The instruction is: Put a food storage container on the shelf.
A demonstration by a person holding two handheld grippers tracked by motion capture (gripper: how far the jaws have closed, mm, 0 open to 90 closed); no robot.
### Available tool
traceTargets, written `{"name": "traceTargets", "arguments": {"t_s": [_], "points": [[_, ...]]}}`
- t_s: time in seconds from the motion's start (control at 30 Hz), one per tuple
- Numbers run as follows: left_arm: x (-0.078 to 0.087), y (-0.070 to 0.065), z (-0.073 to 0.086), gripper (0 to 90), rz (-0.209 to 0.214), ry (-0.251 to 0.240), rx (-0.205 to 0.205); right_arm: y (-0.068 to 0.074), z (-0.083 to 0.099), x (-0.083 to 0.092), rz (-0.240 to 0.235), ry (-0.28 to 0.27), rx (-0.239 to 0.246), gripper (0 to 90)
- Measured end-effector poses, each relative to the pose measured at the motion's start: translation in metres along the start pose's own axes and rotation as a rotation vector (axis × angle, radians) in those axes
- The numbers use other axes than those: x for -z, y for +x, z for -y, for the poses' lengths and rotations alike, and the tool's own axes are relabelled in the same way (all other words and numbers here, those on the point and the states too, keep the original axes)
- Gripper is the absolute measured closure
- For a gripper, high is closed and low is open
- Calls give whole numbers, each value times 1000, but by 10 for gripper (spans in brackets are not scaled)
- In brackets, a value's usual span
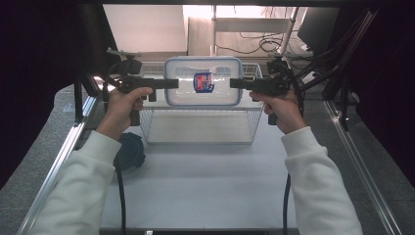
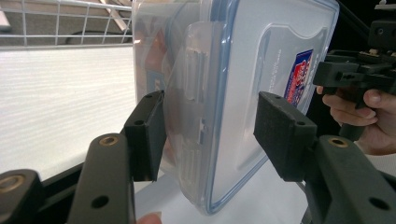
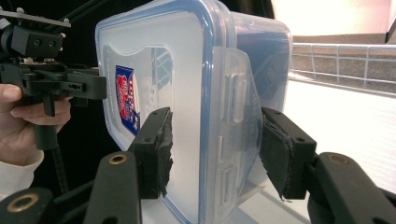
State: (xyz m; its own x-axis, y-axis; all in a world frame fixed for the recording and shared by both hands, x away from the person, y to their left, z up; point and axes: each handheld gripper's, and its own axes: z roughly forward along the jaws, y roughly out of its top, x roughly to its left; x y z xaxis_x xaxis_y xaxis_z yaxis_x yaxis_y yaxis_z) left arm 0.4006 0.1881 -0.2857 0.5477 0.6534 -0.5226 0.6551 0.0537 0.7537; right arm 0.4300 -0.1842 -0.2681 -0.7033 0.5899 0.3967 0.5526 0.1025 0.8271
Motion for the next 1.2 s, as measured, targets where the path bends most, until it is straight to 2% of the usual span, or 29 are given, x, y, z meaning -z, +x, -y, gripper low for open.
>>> {"name": "traceTargets", "arguments": {"t_s": [0.23, 0.53, 0.77, 0.93, 0.97, 1.13, 1.17, 1.2], "points": [[-11, 13, -4, 444, 4, 29, 29, -14, -2, -11, 4, 24, -32, 464], [-24, 27, -4, 435, -7, 73, 65, -24, -1, -23, 28, 69, -76, 455], [-28, 33, -9, 444, -11, 75, 83, -33, -1, -30, 32, 99, -118, 446], [-31, 36, -13, 448, -14, 81, 109, -38, -6, -34, 30, 114, -155, 442], [-32, 37, -14, 447, -13, 81, 120, -40, -8, -36, 30, 122, -177, 437], [-35, 45, -18, 444, -1, 83, 164, -43, -13, -40, 43, 140, -217, 424], [-38, 48, -19, 445, 7, 75, 187, -46, -15, -42, 47, 148, -246, 418], [-38, 48, -19, 444, 7, 75, 187, -47, -16, -43, 48, 151, -262, 417]]}}
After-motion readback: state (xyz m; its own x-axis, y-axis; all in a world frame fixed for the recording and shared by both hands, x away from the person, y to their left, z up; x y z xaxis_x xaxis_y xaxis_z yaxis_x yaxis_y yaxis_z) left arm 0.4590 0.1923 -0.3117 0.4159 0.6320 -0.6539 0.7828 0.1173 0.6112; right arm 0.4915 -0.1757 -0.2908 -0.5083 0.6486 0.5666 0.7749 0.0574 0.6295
